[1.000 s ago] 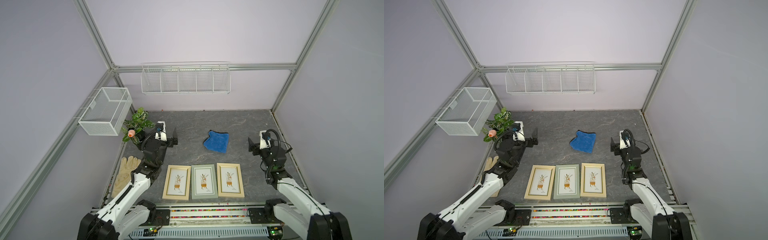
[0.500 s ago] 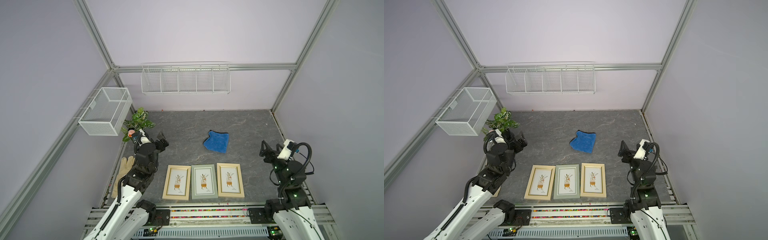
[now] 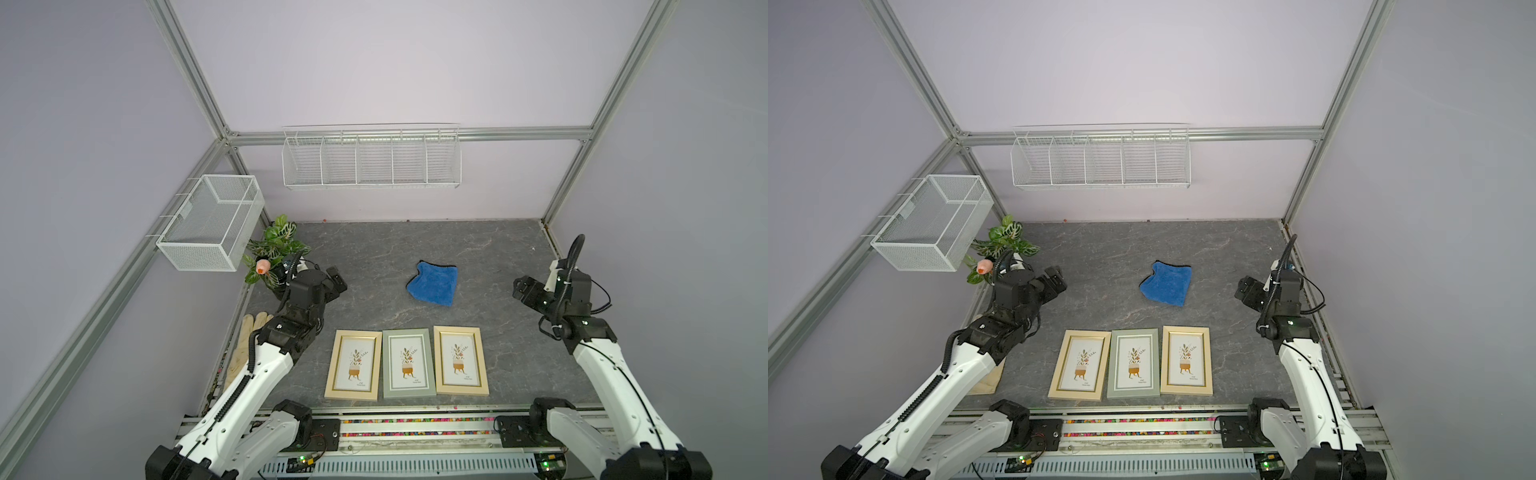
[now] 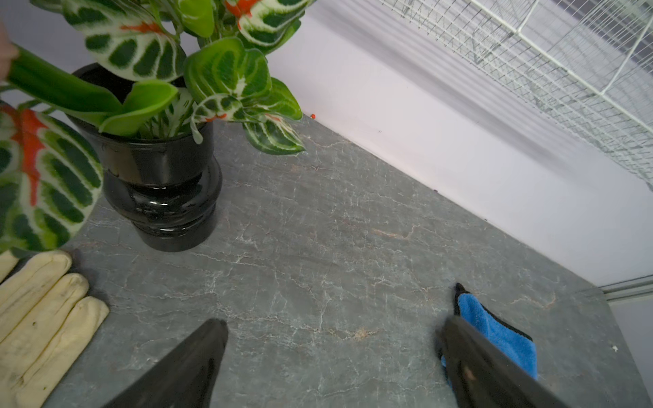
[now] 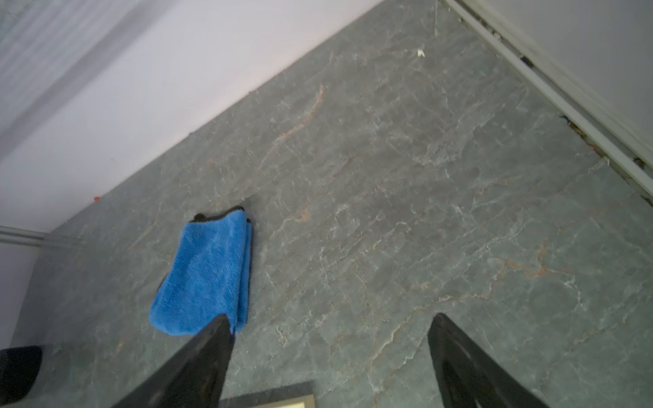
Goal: Wipe the picture frame with a cloth
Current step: Pick up the cleaning item at the center of the board.
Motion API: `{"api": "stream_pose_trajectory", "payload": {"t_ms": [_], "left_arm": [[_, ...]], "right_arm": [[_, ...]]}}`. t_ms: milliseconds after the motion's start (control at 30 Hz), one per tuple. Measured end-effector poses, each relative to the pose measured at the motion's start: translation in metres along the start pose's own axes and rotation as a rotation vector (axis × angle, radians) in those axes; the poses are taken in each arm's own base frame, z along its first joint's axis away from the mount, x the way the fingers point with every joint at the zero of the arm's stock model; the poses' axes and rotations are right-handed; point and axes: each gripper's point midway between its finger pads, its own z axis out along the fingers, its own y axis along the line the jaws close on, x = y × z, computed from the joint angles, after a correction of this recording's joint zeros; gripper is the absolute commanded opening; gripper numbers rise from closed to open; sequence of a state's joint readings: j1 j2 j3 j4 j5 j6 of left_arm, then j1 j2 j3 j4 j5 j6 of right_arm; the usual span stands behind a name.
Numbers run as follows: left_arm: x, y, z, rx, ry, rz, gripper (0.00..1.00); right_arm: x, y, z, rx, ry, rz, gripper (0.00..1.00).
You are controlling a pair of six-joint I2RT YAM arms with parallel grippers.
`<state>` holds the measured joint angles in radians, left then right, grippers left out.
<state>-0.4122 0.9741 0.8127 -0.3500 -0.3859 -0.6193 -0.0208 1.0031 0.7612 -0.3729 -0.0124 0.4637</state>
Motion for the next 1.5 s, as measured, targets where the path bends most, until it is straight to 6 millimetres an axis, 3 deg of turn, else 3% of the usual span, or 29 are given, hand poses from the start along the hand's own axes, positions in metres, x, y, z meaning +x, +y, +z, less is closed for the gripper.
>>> {"api": "stream_pose_trajectory", "payload": {"t_ms": [267, 400, 633, 800, 1033, 1267, 1367, 1500], "left_arm": [[0.051, 0.000, 0.021, -0.008, 0.220, 0.071, 1.00], [0.074, 0.006, 0.026, -0.029, 0.315, 0.094, 0.99], [0.086, 0.011, 0.026, -0.038, 0.361, 0.103, 0.99], [0.100, 0.018, 0.027, -0.050, 0.391, 0.111, 0.99], [0.106, 0.023, 0.027, -0.058, 0.405, 0.115, 0.99], [0.107, 0.023, 0.027, -0.059, 0.407, 0.116, 0.99], [0.107, 0.023, 0.027, -0.059, 0.408, 0.116, 0.99], [0.107, 0.023, 0.027, -0.059, 0.409, 0.116, 0.99]], "right_arm": [[0.029, 0.046, 0.031, -0.015, 0.206, -0.157, 0.89], [0.049, 0.086, 0.046, -0.043, 0.299, -0.260, 0.89], [0.082, 0.143, 0.075, -0.056, 0.412, -0.400, 0.89], [0.102, 0.167, 0.099, -0.042, 0.465, -0.468, 0.91], [0.123, 0.192, 0.136, -0.012, 0.512, -0.550, 0.94], [0.147, 0.183, 0.168, 0.055, 0.574, -0.601, 1.00], [0.155, 0.178, 0.176, 0.074, 0.592, -0.615, 0.91], [0.156, 0.178, 0.178, 0.070, 0.592, -0.636, 0.60]]}}
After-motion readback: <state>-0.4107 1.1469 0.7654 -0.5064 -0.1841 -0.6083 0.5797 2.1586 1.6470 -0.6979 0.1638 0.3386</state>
